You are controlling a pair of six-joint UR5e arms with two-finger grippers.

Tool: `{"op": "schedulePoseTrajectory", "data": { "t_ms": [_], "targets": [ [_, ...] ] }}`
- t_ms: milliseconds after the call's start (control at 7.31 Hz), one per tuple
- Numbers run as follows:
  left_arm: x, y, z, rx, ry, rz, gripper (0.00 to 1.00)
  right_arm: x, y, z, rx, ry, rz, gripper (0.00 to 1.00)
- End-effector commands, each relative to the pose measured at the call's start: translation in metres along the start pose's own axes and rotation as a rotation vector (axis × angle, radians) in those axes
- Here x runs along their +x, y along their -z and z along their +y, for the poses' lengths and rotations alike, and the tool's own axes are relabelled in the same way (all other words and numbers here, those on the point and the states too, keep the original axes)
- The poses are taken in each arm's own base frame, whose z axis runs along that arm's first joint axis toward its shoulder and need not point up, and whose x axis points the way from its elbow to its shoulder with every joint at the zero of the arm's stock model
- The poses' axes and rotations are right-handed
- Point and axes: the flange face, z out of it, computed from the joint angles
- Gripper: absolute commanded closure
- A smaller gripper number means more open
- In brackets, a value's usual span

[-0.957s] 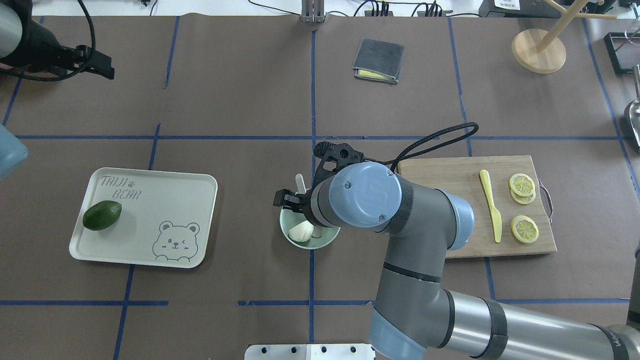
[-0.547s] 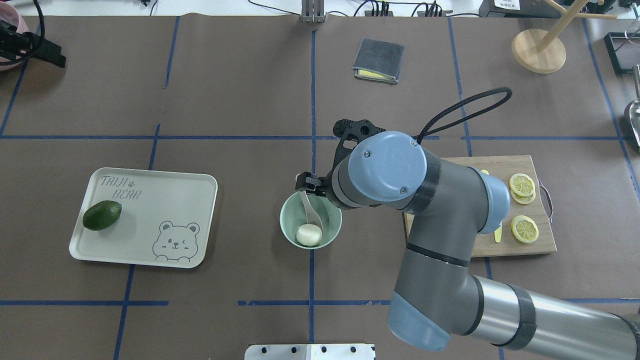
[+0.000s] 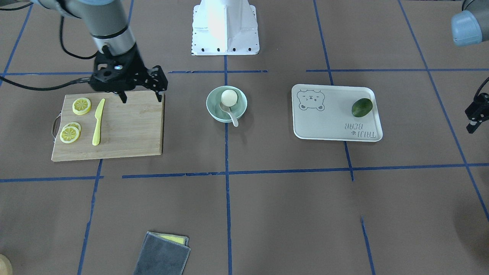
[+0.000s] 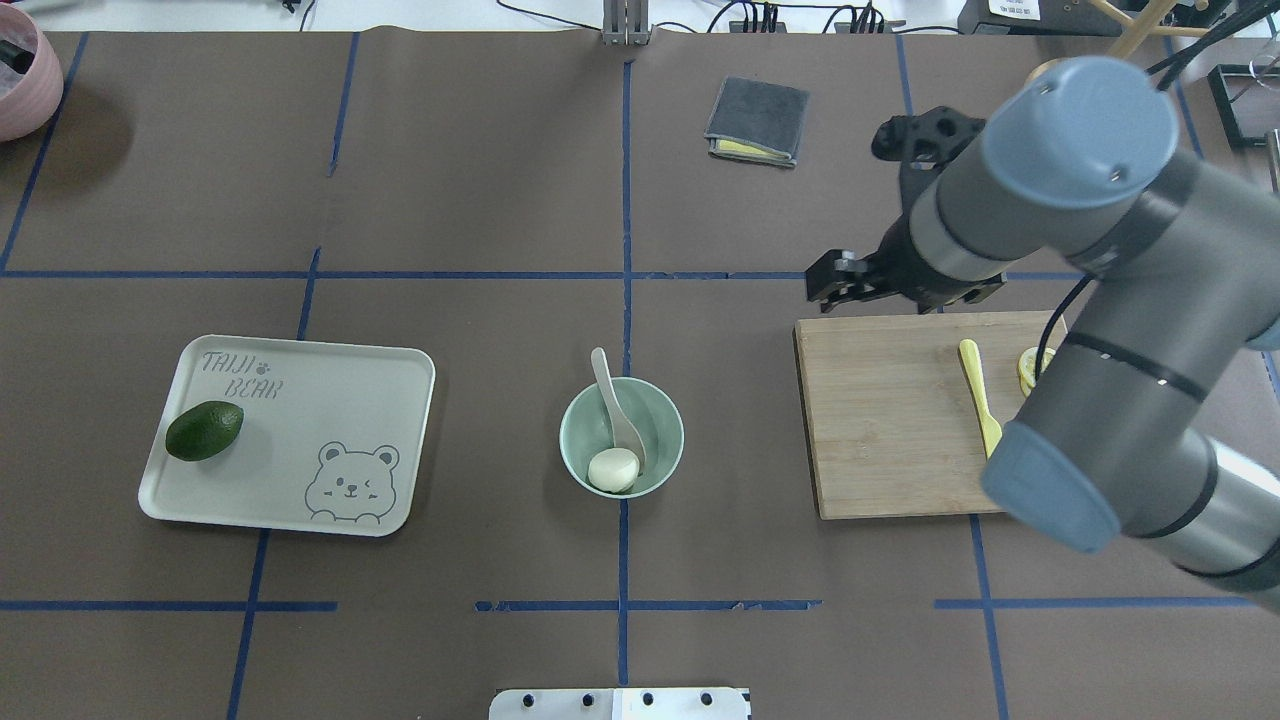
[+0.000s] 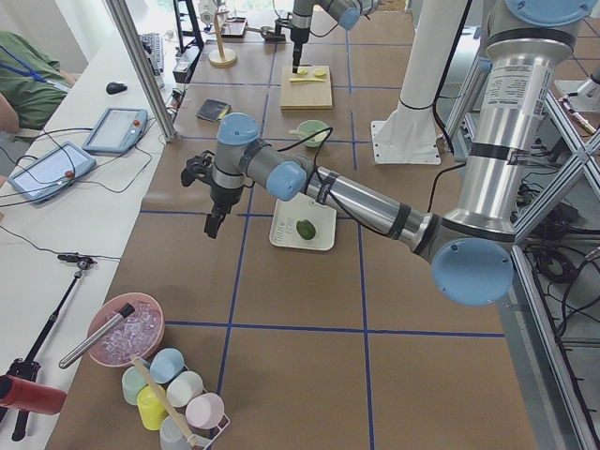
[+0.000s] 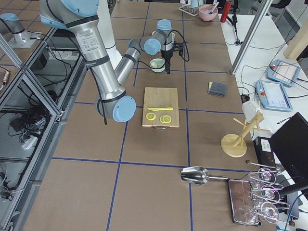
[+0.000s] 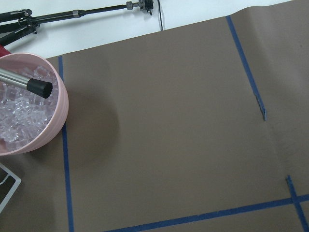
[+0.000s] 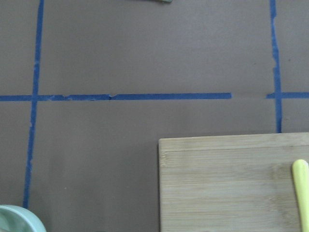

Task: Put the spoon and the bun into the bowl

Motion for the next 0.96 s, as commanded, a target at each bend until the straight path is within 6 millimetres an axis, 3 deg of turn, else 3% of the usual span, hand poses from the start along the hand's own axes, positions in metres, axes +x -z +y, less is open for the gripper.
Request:
{"op": "schedulePoseTrajectory", "data": {
  "t_ms": [0, 410, 547, 821],
  "targets": [
    [-0.044, -0.012, 0.048, -0.064, -0.081, 0.000, 0.00, 0.141, 0.025, -0.042, -0.028, 0.110, 0.045, 0.00],
    [-0.130, -0.011, 0.092, -0.138, -0.053, 0.027, 0.00, 0.308, 0.027, -0.056, -0.114, 0.163, 0.029, 0.00],
    [-0.149, -0.010, 0.101, -0.175, -0.027, 0.029, 0.00, 0.361, 0.027, -0.061, -0.133, 0.154, 0.004, 0.00],
    [-0.157, -0.015, 0.115, -0.233, 0.033, 0.049, 0.00, 0.449, 0.029, -0.068, -0.141, 0.158, -0.035, 0.00]
  ]
}}
